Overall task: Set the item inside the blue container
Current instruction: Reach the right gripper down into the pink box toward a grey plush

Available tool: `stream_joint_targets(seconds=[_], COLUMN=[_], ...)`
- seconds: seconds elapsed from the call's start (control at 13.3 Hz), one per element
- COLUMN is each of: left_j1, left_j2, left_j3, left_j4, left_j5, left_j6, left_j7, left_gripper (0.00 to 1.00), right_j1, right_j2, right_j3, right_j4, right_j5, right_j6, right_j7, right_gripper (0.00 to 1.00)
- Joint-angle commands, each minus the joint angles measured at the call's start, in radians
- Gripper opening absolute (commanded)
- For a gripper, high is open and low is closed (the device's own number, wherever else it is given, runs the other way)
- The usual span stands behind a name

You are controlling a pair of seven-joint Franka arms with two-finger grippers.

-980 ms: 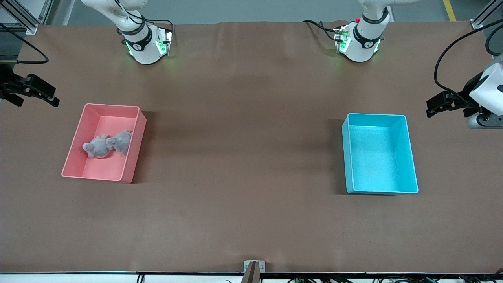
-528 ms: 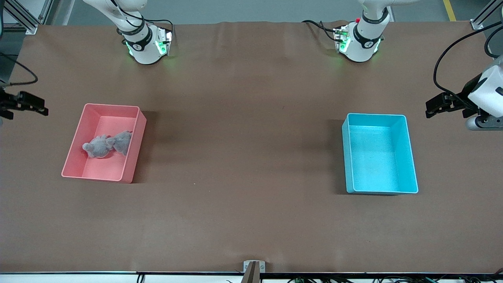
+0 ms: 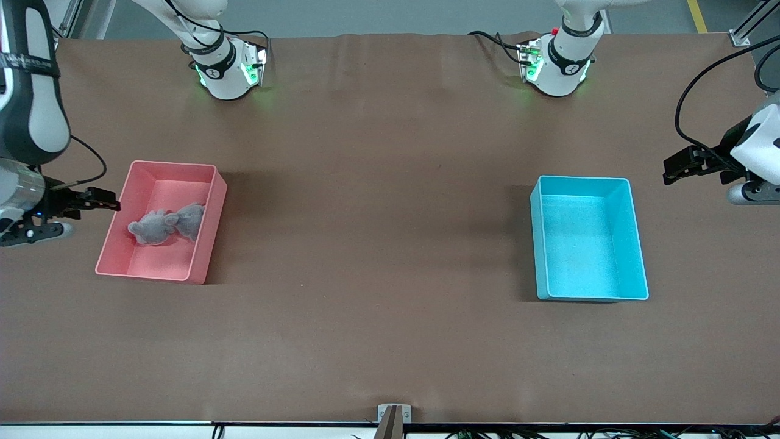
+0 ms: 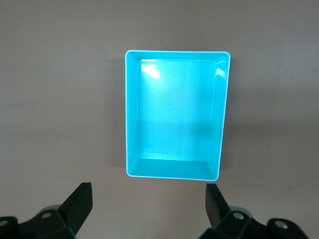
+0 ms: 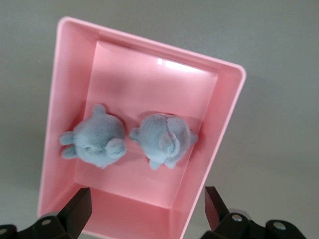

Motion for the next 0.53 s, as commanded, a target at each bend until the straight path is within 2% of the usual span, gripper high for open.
stream_joint_targets(seconds=[0.0, 0.23, 0.45], left_j1=[0.007, 0.005, 0.004], left_j2=[0.009, 0.010, -0.008], left_j3=[-0.003, -0.003, 0.002], left_j4=[0.021, 0.021, 0.022], left_j5=[0.008, 0.008, 0.008], left_j6=[-0.002, 0.011, 0.011], left_j7=[0.000, -0.002, 0.001], left_gripper=[1.00, 1.00, 1.00], right_j1=[-0.030, -0.029, -0.030], right_j2=[0.046, 0.106, 0.171], right_j3=[0.015, 0.015, 0.013], right_j4=[-0.029, -0.041, -0.055], right_j5=[0.019, 0.019, 0.019], right_j6=[0.058, 0.162, 0.246], right_j7=[-0.062, -0.072, -0.177], right_gripper=[1.00, 1.00, 1.00])
